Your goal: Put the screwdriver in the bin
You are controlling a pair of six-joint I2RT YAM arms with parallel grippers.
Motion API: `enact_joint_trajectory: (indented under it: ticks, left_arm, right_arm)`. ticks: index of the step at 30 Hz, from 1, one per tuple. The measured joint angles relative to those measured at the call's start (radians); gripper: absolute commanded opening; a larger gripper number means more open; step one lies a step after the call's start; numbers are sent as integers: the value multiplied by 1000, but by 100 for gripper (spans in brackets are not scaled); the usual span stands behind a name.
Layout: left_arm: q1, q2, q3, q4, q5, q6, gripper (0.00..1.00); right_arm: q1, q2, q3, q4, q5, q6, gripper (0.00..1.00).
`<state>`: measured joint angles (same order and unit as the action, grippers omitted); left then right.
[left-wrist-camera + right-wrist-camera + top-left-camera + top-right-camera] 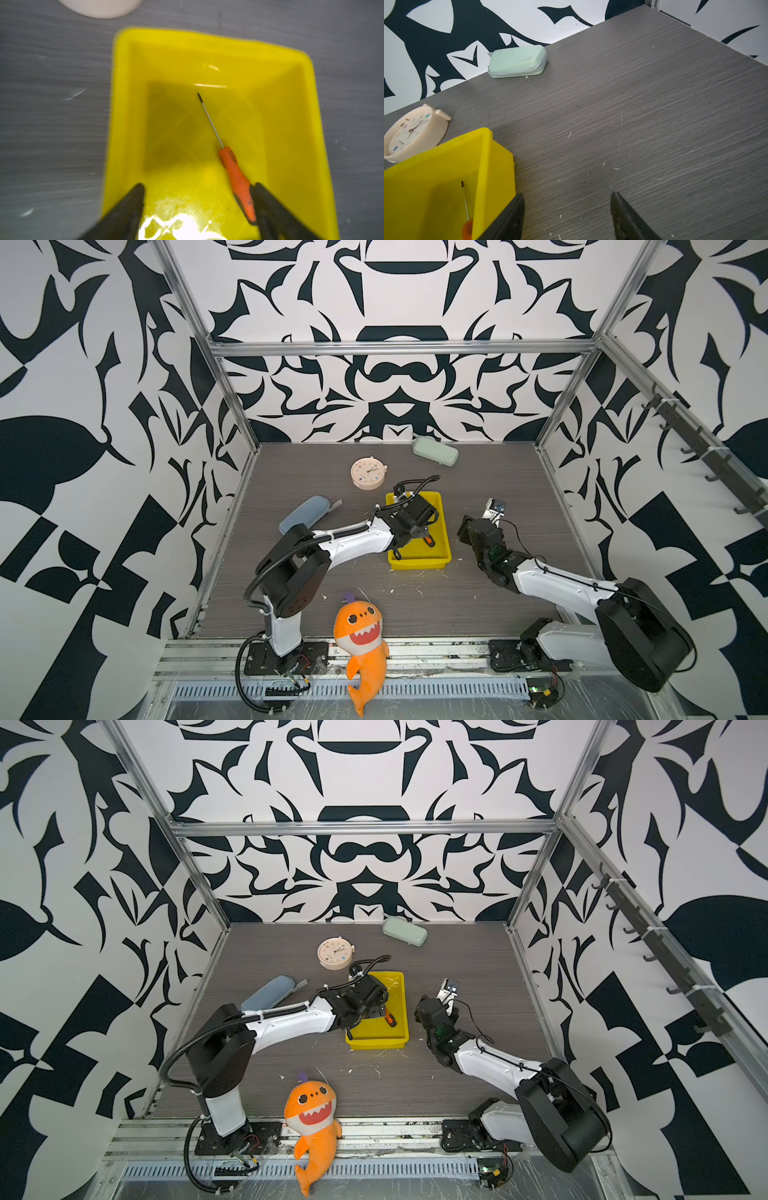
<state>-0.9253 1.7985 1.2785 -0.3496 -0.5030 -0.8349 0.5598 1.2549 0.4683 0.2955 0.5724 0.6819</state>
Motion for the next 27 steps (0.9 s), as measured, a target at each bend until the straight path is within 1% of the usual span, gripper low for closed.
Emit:
enact_joint_trajectory:
  ticks: [4, 7, 11, 14, 16, 19, 20, 21, 22, 23, 24, 27]
  left_arm:
    - [5, -126, 5, -61, -148, 68, 100]
    - [27, -247, -47, -47, -245, 126, 100]
    - [122, -423, -206, -25, -303, 146, 100]
    - [201, -548, -362, -16, -359, 91, 99]
    - [218, -618, -451, -16, -394, 51, 100]
    - [215, -703, -558, -26, -417, -23, 99]
    - [213, -724, -588, -18, -415, -37, 100]
    - [214, -743, -624, 3, -401, -36, 99]
    - [213, -754, -655, 27, -381, -27, 99]
    - [214, -758, -678, 42, -362, -17, 99]
    - [214, -755, -697, 48, -338, -5, 100]
    - [213, -726, -700, 43, -287, 48, 100]
  right_arm:
    - [0, 0, 0, 0, 1, 0, 69]
    - [0, 0, 0, -1, 2, 0, 69]
    - [0, 0, 0, -1, 6, 0, 69]
    - [0, 1, 0, -3, 13, 2, 71]
    - [0, 1, 1, -14, 27, 4, 74]
    - [0, 1, 18, -66, 53, 0, 77]
    - [0, 1, 30, -90, 60, -2, 76]
    - [0, 1, 45, -113, 67, -6, 79]
    - [0, 1, 58, -126, 75, -9, 84]
    - [-1, 1, 68, -134, 81, -17, 98]
    - [-1, 1, 78, -140, 90, -31, 100]
    - [-1, 9, 100, -158, 108, -66, 100]
